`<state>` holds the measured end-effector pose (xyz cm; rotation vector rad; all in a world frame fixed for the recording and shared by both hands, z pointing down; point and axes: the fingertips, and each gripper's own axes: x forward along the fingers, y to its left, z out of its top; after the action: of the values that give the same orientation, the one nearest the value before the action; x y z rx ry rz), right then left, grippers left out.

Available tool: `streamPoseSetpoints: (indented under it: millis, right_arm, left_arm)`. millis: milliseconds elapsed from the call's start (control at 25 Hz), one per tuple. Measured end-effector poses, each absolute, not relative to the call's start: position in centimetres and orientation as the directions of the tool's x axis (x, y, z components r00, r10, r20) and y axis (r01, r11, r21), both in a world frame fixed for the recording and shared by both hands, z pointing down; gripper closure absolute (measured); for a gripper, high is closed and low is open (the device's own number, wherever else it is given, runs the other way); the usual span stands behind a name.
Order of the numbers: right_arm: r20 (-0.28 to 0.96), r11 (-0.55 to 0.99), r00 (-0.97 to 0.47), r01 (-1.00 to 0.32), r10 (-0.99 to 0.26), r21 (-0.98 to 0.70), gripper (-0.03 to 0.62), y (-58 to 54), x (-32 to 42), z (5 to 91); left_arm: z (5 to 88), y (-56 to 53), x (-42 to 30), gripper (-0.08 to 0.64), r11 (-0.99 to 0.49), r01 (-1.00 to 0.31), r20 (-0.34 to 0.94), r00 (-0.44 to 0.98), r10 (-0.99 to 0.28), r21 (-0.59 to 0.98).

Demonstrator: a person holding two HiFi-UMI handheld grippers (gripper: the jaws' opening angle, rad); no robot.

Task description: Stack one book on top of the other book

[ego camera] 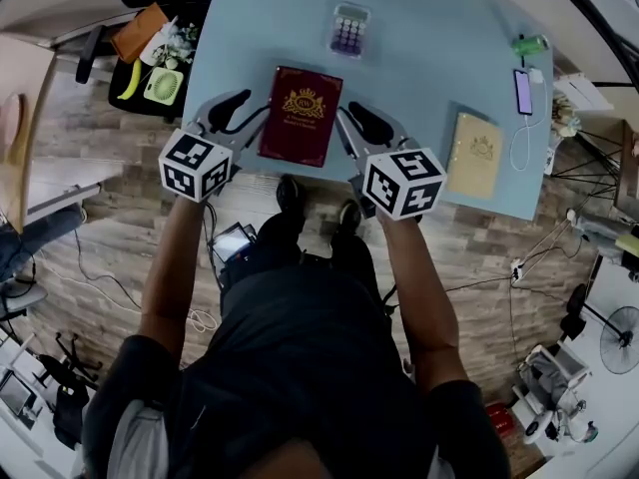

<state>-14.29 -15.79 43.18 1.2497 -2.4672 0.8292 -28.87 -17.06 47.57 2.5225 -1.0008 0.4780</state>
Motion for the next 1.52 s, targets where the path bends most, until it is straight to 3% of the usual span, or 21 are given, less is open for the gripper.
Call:
streamPoseSetpoints:
  millis: [880,1520]
  right_arm:
    - [0.674,0.278,-0.516,-0.856,-0.529,-0.437,0.454,-17.6,-13.4,61.0]
    - [0.609,0.175,-0.594,-0.776,-0.526,-0.605,0.473,-17.9,-14.2,64.0]
  left_arm:
    - [61.6,-18.4,-28.7,0.337,-0.592,-0.719,0.594,0.669,-0.446,0.365]
    - [64.7,-18.9,-27.2,0.333,-0.517,-0.718,0.563,0.691,-0.453,0.466]
